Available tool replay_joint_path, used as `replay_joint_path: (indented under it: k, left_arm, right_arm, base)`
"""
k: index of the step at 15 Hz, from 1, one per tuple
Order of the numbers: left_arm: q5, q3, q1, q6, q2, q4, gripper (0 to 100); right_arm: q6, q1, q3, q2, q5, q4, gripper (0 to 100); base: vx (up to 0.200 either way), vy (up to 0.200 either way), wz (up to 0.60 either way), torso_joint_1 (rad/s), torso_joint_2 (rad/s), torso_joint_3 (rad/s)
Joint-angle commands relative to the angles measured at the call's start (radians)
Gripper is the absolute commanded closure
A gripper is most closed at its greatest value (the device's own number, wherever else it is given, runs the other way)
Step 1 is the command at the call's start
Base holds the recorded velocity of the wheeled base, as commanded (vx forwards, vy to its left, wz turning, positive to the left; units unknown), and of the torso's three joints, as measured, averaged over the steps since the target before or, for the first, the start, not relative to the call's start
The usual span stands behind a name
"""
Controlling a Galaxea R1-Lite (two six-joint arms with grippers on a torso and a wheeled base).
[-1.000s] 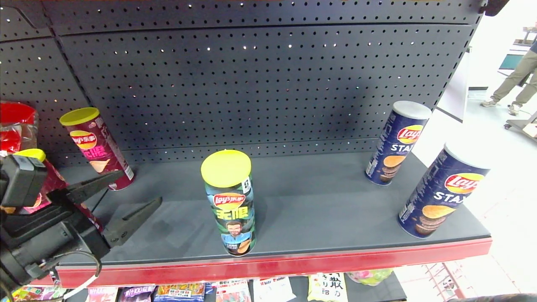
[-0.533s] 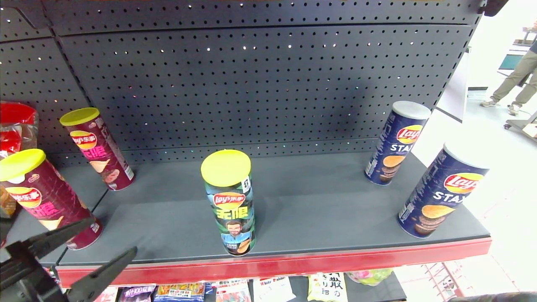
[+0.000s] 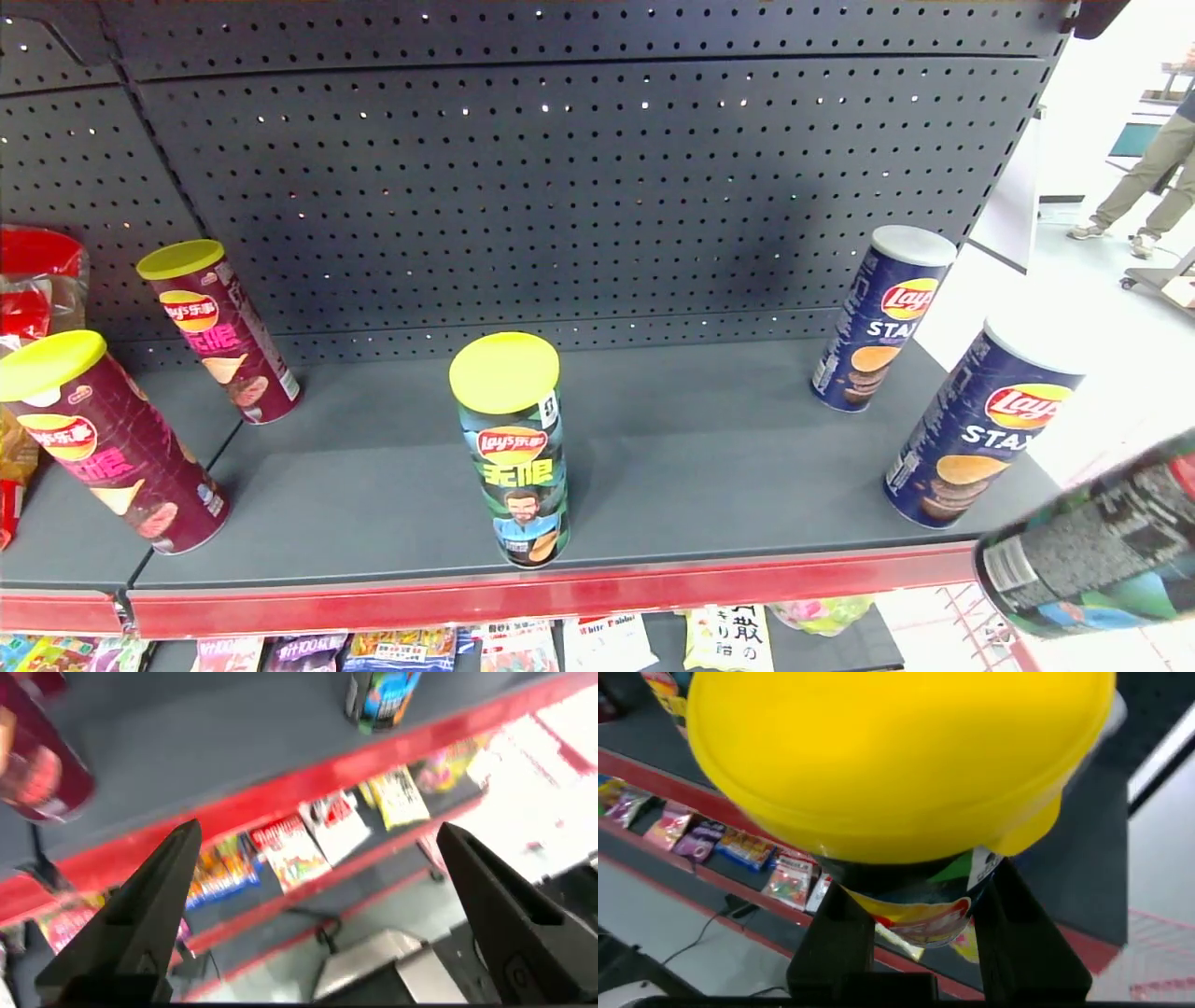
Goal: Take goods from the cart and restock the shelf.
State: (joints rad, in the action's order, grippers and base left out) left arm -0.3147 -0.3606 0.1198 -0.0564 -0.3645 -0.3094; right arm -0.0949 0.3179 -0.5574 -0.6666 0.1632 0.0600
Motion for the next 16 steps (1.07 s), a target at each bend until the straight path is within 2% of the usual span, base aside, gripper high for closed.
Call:
replay_joint_path:
  k: [1,2,5,7,9,16]
  left_arm:
    - [0.012,-0.008,0.0,0.001,0.079,-0.002,0]
    - [0.017,-0.008,0.0,0.001,0.084,-0.004,0]
    - [0.025,-0.008,-0.002,0.001,0.085,-0.004,0]
    - [0.019,0.011,0.0,0.0,0.093,-0.001,0]
    - [0.017,0.028,0.0,0.001,0.119,-0.001,0]
    - [0.025,0.062,0.0,0.003,0.203,-0.002,0]
  right_arm:
    - [0.001,0.234,-0.237,-0.36,0.018,-0.003,100]
    - [0.003,0.287,-0.279,-0.419,0.016,-0.005,100]
    - [0.004,0.293,-0.355,-0.573,0.015,-0.019,100]
    - [0.001,0.273,-0.351,-0.677,0.004,-0.17,100]
    - [0.0,0.274,-0.381,-0.775,0.01,-0.256,100]
    - [-0.002,0.306,-0.679,-1.104,0.018,-0.256,100]
  base:
    - [0.0,0.0,0.0,0.0,0.0,0.0]
    - [0.0,0.0,0.0,0.0,0.0,0.0]
    - [0.0,0.0,0.0,0.0,0.0,0.0]
    - [0.0,0.0,0.0,0.0,0.0,0.0]
    - [0.0,0.0,0.0,0.0,0.0,0.0]
    - [0.0,0.0,0.0,0.0,0.0,0.0]
